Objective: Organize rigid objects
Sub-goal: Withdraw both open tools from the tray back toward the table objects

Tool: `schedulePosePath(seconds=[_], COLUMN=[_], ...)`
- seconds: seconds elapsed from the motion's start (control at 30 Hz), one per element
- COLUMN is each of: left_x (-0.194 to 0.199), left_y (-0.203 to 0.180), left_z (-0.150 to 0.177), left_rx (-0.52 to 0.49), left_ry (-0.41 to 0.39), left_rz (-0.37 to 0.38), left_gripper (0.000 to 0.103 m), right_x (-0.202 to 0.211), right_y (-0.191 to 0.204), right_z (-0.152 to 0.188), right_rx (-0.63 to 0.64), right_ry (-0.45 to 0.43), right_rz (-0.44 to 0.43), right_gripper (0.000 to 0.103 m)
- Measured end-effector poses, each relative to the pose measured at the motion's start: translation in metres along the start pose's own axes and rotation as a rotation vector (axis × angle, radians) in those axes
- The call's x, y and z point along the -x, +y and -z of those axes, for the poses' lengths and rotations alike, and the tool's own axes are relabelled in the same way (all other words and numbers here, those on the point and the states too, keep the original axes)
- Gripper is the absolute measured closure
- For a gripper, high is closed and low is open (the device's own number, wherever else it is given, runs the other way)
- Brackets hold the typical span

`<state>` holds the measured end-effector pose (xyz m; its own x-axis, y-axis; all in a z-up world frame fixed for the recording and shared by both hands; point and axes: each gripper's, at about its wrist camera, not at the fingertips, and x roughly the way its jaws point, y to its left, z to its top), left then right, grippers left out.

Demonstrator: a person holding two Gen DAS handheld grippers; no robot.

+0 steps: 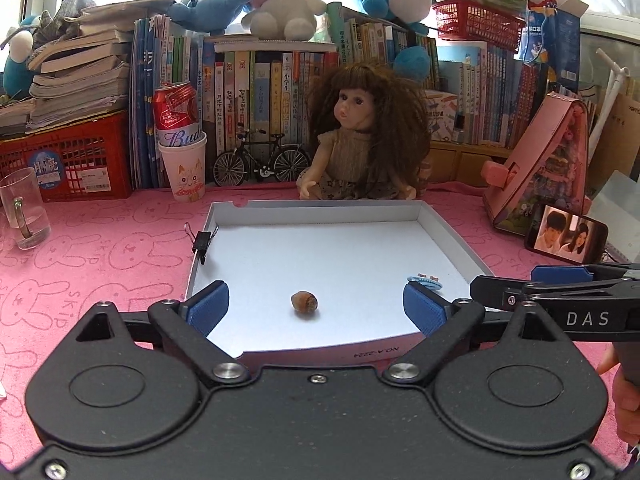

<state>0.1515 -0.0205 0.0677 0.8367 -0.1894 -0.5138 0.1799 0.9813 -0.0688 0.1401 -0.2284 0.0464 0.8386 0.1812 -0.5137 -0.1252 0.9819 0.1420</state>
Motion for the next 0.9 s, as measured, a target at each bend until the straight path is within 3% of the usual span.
schedulePosePath(seconds=[0.3,0.9], left_x=[0.031,0.056], left_y=[-0.005,-0.012], left_z=[0.026,0.051], left_rx=[-0.005,-0.102], left_ry=[-0.033,-0.086], left_rz=[0.039,0.013], left_gripper=[0.009,0.009], right_x=[0.031,0.055], right_y=[0.005,0.013], right_z=[0.02,0.053], right_rx=[0.01,0.03], right_ry=[-0.067,-0.108], right_rz=[-0.007,0.0], right_gripper=[0.007,0.0])
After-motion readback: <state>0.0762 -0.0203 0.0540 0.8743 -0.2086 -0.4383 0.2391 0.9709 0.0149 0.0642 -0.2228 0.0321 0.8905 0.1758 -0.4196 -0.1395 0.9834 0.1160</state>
